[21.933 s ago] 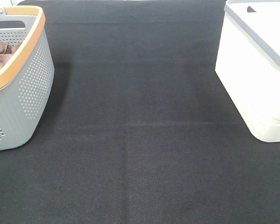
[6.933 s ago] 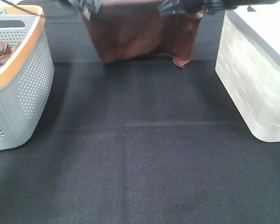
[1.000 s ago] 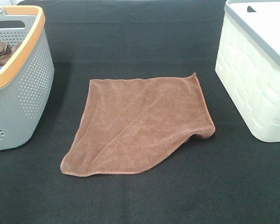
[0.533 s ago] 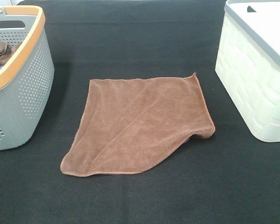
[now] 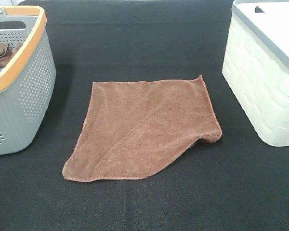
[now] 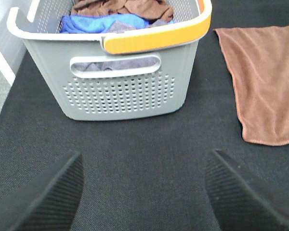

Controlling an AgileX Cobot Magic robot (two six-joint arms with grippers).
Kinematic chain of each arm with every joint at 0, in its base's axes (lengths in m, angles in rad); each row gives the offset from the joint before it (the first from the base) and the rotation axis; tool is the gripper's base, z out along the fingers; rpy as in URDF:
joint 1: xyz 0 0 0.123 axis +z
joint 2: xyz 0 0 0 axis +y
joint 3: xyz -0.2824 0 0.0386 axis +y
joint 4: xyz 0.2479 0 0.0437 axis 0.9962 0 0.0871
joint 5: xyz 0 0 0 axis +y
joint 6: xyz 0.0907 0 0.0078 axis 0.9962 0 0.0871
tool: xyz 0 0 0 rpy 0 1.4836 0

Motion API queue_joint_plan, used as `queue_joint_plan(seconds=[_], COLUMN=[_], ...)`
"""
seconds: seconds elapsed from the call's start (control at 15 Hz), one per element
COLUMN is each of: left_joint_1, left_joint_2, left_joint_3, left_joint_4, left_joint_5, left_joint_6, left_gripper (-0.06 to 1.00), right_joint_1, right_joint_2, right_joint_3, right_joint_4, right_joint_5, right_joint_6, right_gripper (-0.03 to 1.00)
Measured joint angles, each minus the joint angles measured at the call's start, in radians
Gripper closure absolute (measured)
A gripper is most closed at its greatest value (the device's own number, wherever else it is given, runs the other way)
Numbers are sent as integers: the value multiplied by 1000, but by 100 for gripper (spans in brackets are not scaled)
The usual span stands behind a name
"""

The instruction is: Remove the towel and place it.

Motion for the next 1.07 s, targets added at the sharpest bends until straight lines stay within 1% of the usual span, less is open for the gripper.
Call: queue_joint_plan(seconds=[0.13,0.87,0.93,1.07], left_joint_1=[0,0,0,0], left_joint_2=[-19,-21,-21,-21], left_joint_3=[0,0,0,0], left_joint_4=[0,-1,-1,-1], left_joint_5=[0,0,0,0], left_joint_6=[0,3,3,3], left_gripper=[26,26,26,26], right_joint_1=[0,0,0,0], right_joint_2=[-32,-36,-36,-36], right_joint_3=[0,0,0,5], right_joint_4=[2,9,19,130], right_joint_5=[0,0,0,-2], right_joint_6=[0,-10,-38,-207], right_gripper=[27,27,27,27])
